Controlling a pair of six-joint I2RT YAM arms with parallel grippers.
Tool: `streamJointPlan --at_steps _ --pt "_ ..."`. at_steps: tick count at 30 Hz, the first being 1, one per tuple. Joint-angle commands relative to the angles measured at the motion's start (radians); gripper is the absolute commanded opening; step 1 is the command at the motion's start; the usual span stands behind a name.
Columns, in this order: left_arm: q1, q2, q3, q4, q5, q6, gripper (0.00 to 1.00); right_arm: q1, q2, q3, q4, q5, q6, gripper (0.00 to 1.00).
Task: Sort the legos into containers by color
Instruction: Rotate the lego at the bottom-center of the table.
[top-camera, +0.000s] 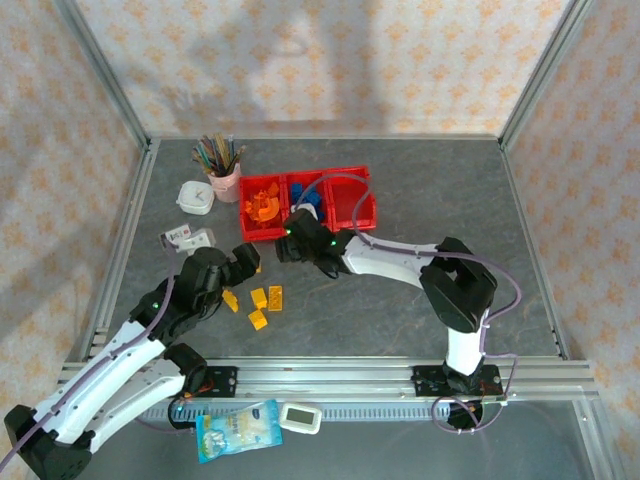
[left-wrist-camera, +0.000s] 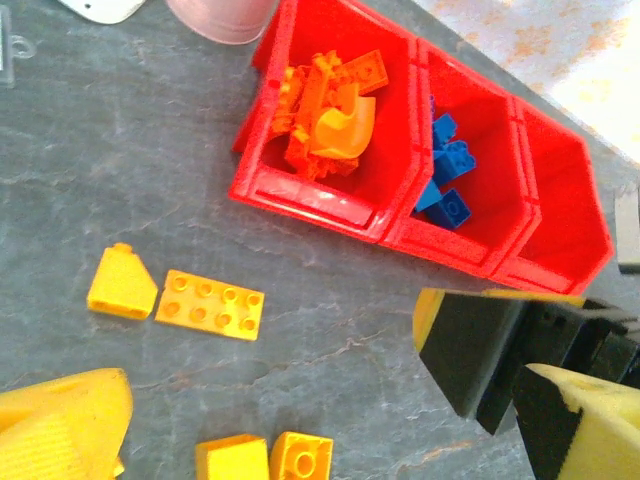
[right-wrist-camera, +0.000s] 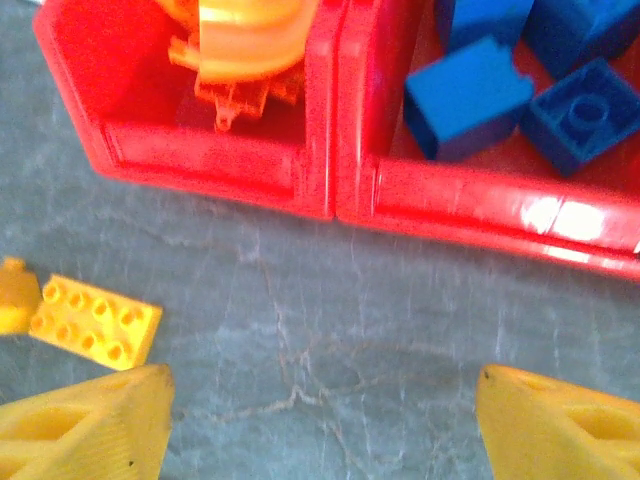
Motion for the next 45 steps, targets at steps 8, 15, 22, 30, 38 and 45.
streamJointPlan --at_steps 8,15,22,30,38,45 --pt "0.007 -0.087 -0.038 -0.128 -0.048 -0.091 0.99 0.097 0.002 -0.049 0.037 0.0 0.086 0.81" --pt "0.008 -0.076 -0.048 -0.119 -0.039 -0.105 0.99 0.118 0.042 -0.049 0.037 -0.027 0.141 0.8" --pt "0.008 -0.066 -0.041 -0.116 -0.041 -0.102 0.99 0.137 0.098 -0.01 0.015 -0.025 0.19 0.75" --pt "0.007 -0.066 -0.049 -0.113 -0.041 -0.102 0.99 0.164 0.149 0.015 -0.01 -0.036 0.222 0.72" --pt "0.008 -0.069 -0.049 -0.11 -0.038 -0.1 0.99 0.183 0.144 0.012 -0.058 -0.025 0.233 0.68" --pt "0.008 -0.066 -0.052 -0.099 -0.028 -0.096 0.99 0.217 0.09 -0.008 -0.106 0.002 0.232 0.73"
